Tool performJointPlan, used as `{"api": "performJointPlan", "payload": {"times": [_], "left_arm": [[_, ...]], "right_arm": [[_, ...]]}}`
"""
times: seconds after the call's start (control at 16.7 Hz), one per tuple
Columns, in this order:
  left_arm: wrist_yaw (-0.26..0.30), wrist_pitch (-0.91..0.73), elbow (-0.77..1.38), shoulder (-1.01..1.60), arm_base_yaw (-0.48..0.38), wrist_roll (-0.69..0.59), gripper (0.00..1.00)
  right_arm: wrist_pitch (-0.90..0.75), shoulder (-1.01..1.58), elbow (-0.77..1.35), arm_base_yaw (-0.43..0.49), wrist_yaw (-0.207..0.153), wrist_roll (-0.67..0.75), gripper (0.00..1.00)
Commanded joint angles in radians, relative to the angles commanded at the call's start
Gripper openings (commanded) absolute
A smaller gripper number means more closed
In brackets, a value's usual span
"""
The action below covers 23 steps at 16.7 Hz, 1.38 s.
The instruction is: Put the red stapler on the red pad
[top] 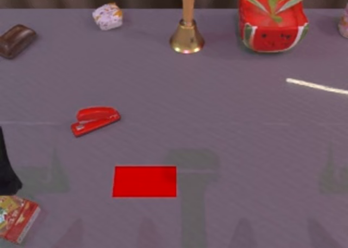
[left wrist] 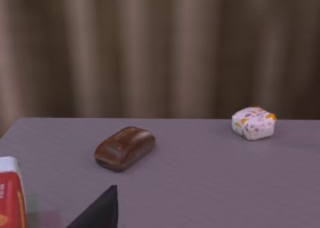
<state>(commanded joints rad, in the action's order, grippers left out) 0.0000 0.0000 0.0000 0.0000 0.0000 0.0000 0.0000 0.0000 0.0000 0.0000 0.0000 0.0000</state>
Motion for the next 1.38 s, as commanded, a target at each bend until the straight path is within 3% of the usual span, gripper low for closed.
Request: {"api": "performJointPlan", "payload": {"times": [0.3, 0.54, 1.38], "left_arm": [[0.002, -0.046, 0.062, 0.061, -0.012, 0.030, 1.00], [0.002, -0.200, 0.289, 0.289, -0.046, 0.130, 1.00], [-0.005, -1.053, 1.500, 1.760, -0.223, 0.665, 1.00]], "right_arm": [[0.000, 0.000, 0.000, 0.000, 0.000, 0.000, 1.00], [0.000, 0.000, 0.000, 0.000, 0.000, 0.000, 1.00], [0.000, 0.000, 0.000, 0.000, 0.000, 0.000, 1.00]]}}
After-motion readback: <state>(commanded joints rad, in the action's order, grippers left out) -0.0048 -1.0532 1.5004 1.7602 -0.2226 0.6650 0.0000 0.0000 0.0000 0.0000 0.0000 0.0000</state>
